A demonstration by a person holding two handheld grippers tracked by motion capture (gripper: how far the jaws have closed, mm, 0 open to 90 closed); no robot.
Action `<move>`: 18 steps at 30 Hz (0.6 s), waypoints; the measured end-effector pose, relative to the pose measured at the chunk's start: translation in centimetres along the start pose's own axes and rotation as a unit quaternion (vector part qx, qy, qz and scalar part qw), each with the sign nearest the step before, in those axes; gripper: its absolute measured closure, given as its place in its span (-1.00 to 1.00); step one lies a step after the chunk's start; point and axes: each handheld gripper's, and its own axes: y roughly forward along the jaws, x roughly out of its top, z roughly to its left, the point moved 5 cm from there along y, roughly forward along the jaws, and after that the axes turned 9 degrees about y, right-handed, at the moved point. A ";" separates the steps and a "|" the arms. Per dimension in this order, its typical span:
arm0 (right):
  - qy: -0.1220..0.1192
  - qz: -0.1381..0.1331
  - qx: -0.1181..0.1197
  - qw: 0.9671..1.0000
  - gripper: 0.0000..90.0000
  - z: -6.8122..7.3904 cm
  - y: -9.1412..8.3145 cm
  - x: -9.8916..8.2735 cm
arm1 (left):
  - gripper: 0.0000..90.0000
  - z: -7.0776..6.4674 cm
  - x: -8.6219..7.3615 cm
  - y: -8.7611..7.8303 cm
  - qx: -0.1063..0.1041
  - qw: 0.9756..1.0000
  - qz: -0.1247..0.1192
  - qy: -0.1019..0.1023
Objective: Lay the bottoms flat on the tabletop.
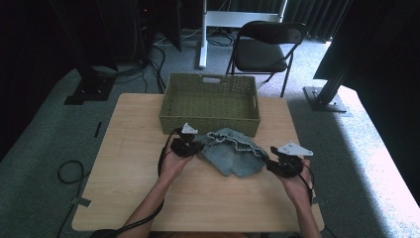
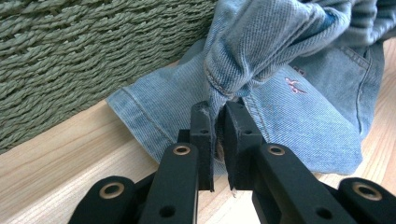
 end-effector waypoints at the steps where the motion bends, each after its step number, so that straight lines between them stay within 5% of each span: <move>1: -0.004 -0.005 0.009 1.000 0.12 0.4 -0.2 0.1 | 0.85 0.0 0.0 0.0 0.001 1.000 0.000 0.000; 8: -0.038 0.017 0.072 0.997 0.18 4.3 1.6 -1.2 | 0.85 0.0 0.0 0.1 0.001 1.000 0.000 -0.001; 18: -0.072 0.098 0.090 0.988 0.08 6.3 5.9 -4.8 | 0.85 0.1 0.0 0.1 0.001 1.000 -0.002 -0.004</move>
